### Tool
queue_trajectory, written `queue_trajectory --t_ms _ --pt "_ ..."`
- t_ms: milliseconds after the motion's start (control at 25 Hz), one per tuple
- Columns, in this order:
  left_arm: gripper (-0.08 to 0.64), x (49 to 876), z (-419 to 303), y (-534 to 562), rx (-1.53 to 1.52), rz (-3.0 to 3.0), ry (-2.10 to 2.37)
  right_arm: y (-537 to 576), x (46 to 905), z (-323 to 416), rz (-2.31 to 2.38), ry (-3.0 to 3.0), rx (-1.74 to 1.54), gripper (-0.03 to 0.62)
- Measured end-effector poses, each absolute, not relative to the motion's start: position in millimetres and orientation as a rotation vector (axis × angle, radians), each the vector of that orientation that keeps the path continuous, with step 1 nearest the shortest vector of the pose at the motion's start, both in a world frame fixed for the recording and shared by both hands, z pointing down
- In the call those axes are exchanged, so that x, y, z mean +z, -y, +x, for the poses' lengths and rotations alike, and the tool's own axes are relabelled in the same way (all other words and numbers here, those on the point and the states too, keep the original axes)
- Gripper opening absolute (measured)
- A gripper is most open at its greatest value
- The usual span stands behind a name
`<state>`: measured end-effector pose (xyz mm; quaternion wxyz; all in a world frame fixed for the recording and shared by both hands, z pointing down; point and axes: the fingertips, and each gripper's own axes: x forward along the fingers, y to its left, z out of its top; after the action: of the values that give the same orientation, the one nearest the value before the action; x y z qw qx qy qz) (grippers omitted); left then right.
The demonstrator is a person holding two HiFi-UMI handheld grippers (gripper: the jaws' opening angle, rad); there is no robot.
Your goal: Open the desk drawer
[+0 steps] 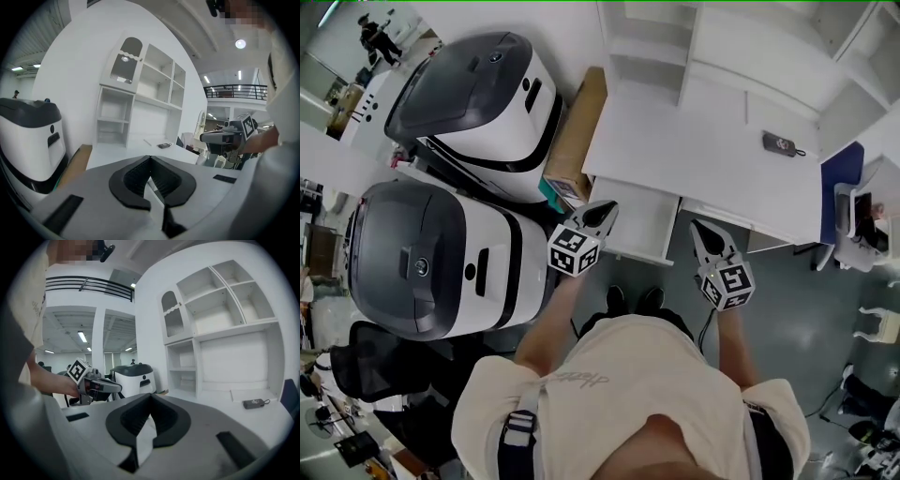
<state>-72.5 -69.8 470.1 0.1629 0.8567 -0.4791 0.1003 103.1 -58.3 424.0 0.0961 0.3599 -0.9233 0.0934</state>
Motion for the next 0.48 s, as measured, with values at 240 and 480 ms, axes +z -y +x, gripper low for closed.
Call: queue_trajectory --t_ms 240,480 --pt "0.005 405 -82 93 0.208 2.528 1.445 77 367 96 1.098 2.797 0.228 -0.002" --pt "0.005 348 -88 105 0.149 2.61 1.545 87 319 92 1.127 2.848 0.166 -0.003"
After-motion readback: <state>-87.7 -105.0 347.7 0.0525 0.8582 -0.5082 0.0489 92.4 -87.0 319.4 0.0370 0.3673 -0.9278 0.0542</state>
